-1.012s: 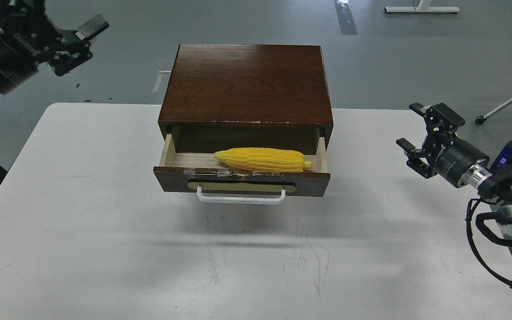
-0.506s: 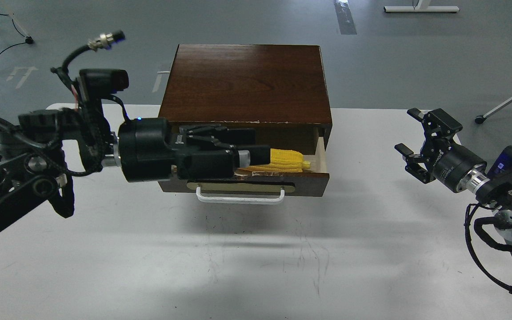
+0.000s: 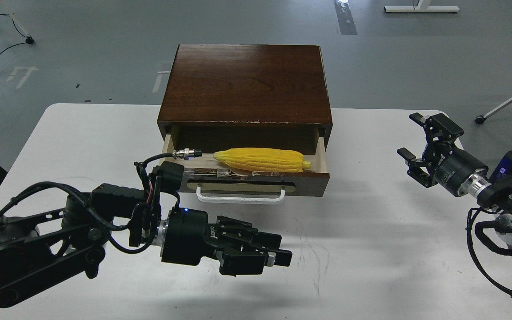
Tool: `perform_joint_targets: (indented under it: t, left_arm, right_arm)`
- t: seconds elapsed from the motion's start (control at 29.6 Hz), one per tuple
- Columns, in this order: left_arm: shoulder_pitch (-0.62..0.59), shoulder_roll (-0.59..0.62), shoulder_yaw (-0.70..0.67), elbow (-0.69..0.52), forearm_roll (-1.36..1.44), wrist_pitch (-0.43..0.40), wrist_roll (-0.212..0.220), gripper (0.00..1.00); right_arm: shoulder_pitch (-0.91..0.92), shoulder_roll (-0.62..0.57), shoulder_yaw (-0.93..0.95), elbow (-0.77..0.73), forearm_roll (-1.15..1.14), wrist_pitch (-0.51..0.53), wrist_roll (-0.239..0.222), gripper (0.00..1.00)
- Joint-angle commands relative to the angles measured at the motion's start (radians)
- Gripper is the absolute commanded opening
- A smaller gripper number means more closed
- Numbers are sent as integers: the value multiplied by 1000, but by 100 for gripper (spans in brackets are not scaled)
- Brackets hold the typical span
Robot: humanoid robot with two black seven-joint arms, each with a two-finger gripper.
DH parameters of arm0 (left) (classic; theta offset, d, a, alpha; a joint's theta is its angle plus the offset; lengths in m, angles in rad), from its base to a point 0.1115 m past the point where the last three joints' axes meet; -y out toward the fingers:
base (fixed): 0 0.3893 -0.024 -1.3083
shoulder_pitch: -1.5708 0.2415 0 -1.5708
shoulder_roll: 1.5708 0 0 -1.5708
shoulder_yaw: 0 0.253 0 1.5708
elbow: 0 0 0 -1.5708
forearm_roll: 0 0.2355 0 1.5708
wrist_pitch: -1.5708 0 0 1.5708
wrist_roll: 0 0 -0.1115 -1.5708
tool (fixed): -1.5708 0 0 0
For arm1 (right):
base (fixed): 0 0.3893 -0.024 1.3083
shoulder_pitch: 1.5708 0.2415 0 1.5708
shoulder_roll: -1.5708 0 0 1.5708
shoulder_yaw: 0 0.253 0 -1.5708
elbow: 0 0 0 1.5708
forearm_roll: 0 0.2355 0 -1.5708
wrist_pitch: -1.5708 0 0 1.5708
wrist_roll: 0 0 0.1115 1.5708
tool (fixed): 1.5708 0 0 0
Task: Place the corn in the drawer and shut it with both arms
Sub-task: 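Bring the left gripper down in front of the drawer handle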
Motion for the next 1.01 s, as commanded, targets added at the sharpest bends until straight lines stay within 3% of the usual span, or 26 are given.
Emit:
perform_joint_targets:
  t: [0.0,0.3,0.98]
  left_arm:
    - [39,1,-5,61,-40,0,0,0]
    - [41,-5,-60,193,-193,0,0,0]
    - [24,-31,-91,273,-225,2,0,0]
  right_arm:
    - [-2,1,-2,0,0,0,0,99]
    - [-14,2,-2,0,0,0,0,99]
    - [-23,11,-2,2,-1,0,0,99]
